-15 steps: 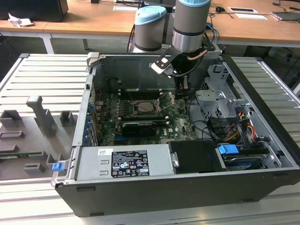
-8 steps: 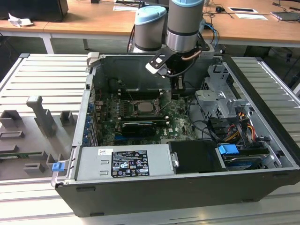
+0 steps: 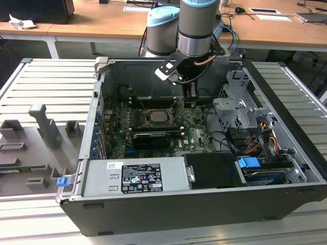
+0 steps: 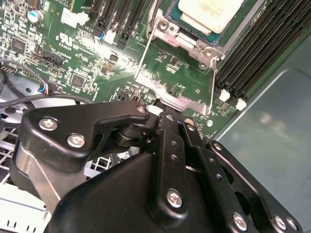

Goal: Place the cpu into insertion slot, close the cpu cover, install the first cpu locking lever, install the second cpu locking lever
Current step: 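Close the cpu cover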

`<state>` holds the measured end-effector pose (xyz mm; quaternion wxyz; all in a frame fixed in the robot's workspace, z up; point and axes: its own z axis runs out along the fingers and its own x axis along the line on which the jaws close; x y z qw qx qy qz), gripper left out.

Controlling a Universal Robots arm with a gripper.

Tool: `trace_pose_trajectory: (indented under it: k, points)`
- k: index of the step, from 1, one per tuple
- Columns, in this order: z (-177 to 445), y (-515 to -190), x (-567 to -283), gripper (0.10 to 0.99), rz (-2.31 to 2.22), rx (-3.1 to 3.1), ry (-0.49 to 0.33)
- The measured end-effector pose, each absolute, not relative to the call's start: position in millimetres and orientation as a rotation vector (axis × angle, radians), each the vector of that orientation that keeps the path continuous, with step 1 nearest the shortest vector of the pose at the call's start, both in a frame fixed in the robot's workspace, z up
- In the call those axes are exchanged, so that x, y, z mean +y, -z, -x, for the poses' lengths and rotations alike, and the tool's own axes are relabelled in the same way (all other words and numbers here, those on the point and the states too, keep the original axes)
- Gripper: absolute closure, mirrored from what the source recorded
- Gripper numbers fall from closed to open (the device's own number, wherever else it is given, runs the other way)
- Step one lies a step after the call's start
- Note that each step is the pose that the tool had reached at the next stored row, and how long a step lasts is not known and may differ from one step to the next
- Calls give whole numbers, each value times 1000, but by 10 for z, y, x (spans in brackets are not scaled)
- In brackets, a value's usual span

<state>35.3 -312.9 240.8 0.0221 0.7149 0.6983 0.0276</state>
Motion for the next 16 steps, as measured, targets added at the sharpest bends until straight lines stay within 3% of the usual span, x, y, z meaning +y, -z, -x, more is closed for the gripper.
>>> trace_pose_trajectory:
  k: [16]
  points:
    - [-266,-2403,-3114,980,-2215,2163,-85]
